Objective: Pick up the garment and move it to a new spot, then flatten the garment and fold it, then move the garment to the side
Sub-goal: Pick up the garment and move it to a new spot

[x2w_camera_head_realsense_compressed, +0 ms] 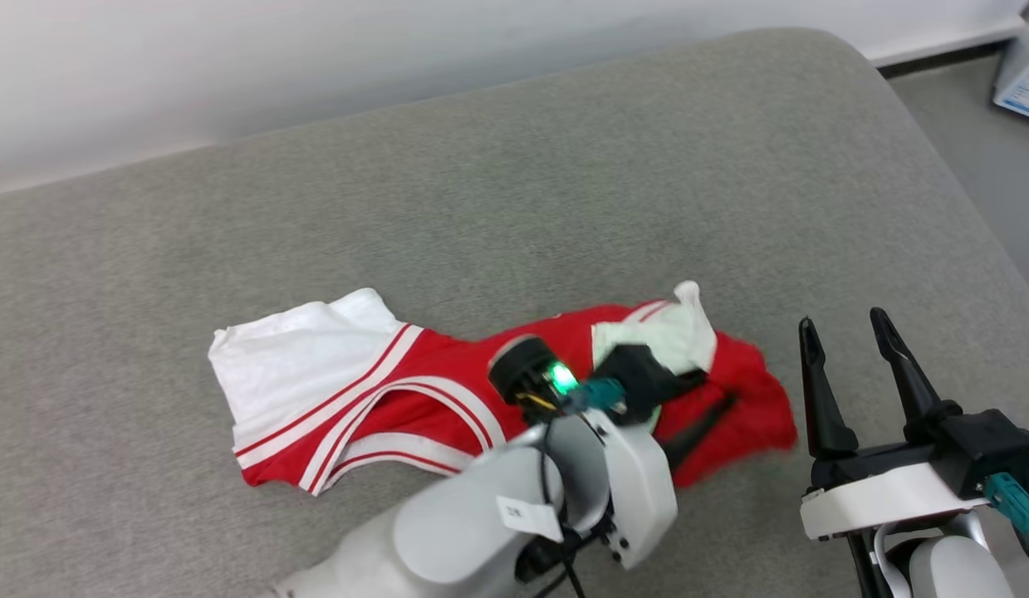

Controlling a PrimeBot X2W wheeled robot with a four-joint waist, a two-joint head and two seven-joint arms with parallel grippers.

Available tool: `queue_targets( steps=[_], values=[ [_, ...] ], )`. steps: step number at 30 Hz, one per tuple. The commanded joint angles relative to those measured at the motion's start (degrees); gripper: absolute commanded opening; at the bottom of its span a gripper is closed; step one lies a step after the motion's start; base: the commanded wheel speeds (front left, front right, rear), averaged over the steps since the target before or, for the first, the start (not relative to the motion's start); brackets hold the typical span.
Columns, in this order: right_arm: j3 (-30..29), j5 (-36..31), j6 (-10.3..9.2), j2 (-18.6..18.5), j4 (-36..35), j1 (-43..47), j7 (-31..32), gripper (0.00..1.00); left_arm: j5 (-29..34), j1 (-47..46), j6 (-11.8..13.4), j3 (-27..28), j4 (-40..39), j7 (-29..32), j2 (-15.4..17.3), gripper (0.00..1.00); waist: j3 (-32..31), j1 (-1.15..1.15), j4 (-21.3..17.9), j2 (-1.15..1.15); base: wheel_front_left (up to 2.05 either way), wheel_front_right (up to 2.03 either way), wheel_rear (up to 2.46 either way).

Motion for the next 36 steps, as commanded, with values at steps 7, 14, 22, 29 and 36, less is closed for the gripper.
queue_targets(
  steps=[7, 14, 22, 29, 36],
  values=[
    [-0.55, -0.17, -0.04, -0.07, 0.20, 0.48, -0.11, 1.00, 0.57, -0.97, -1.41, -0.47, 4.23, -5.29, -1.94, 1.00, -0.72, 0.00, 0.76, 0.00, 0.00, 0.00, 0.00],
    [-1.67, -1.67, -0.04, -0.07, -0.24, 1.21, -0.11, 1.00, 0.96, -2.78, 0.88, 6.62, 3.84, -10.02, 1.02, 1.00, -2.86, 0.00, 5.70, 0.00, 0.00, 0.00, 0.00],
    [-2.14, -3.20, -0.04, -0.08, -0.30, 2.21, -0.11, 1.00, 6.47, 3.85, 5.77, 23.98, -5.67, -10.47, 10.94, 1.00, -5.32, 0.00, 12.31, 0.00, 0.00, 0.00, 0.00],
    [-2.51, -3.34, -0.04, -0.08, -0.12, 3.25, -0.11, 1.00, 10.89, 17.68, 7.63, 37.10, -13.37, -10.50, 15.78, 1.00, -6.77, 0.00, 16.01, 0.00, 0.00, 0.00, 0.00],
    [-2.58, -3.10, -0.04, -0.08, -0.51, 4.89, -0.11, 1.00, 19.23, 34.98, 5.97, 48.47, -23.46, -10.50, 11.84, 1.00, -7.15, 0.00, 18.04, 0.00, 0.00, 0.00, 0.00]
  ],
)
